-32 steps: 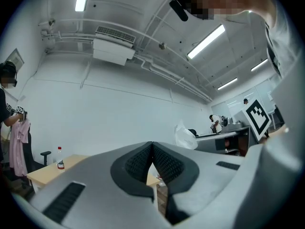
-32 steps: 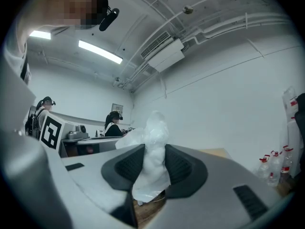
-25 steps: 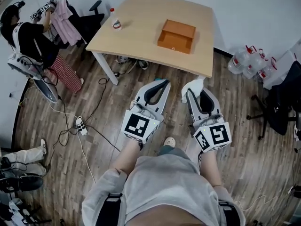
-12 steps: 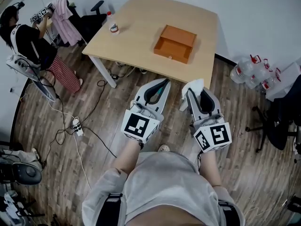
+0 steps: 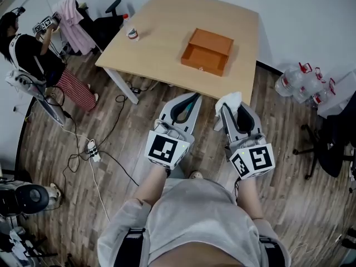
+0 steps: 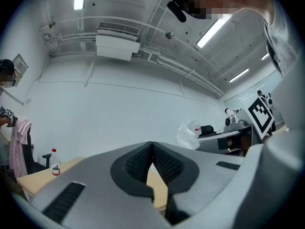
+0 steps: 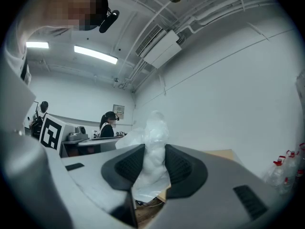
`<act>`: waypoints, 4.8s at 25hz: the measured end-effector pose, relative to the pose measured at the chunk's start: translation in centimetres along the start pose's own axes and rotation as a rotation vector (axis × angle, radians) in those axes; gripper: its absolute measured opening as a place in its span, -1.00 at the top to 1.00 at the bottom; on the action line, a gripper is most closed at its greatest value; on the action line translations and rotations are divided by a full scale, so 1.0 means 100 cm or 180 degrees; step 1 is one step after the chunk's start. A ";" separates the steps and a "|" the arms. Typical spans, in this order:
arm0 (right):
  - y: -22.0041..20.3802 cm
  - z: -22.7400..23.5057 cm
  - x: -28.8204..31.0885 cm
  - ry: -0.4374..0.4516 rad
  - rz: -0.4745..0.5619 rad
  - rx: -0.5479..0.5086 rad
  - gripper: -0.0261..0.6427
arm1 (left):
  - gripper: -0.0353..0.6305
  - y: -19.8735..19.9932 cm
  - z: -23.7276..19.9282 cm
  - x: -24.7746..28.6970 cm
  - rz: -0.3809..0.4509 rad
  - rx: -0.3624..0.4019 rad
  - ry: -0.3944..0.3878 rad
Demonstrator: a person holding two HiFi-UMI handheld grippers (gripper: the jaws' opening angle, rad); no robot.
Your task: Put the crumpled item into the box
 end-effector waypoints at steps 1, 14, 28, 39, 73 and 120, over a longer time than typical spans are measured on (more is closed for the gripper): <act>-0.001 0.002 0.003 -0.0027 0.0007 0.0009 0.55 | 0.85 -0.002 -0.003 0.002 -0.0007 -0.0010 -0.0021; -0.009 0.016 0.079 -0.0489 0.0045 0.0059 0.55 | 0.85 -0.015 -0.074 0.046 -0.0018 -0.0091 -0.0451; -0.028 0.018 0.167 -0.0926 0.0012 0.0033 0.55 | 0.85 -0.039 -0.162 0.086 -0.0009 -0.0189 -0.0879; -0.034 0.017 0.193 -0.1268 0.0057 0.0010 0.55 | 0.85 -0.046 -0.192 0.104 0.0055 -0.0244 -0.1187; -0.051 0.146 0.279 -0.1251 -0.0144 0.0062 0.55 | 0.85 -0.086 -0.238 0.241 -0.0030 -0.0375 -0.1086; -0.284 0.201 0.338 -0.0225 -0.2824 0.0077 0.52 | 0.85 -0.169 -0.294 0.293 -0.0533 -0.0567 -0.0525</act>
Point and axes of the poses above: the fingertips, and each gripper's own axes: x forward along the fingers, z to its right, y out of its top, the point moved 1 cm from there along -x, backward along the fingers, and after that the axes turned 3 degrees about z, right-handed, at the moved point
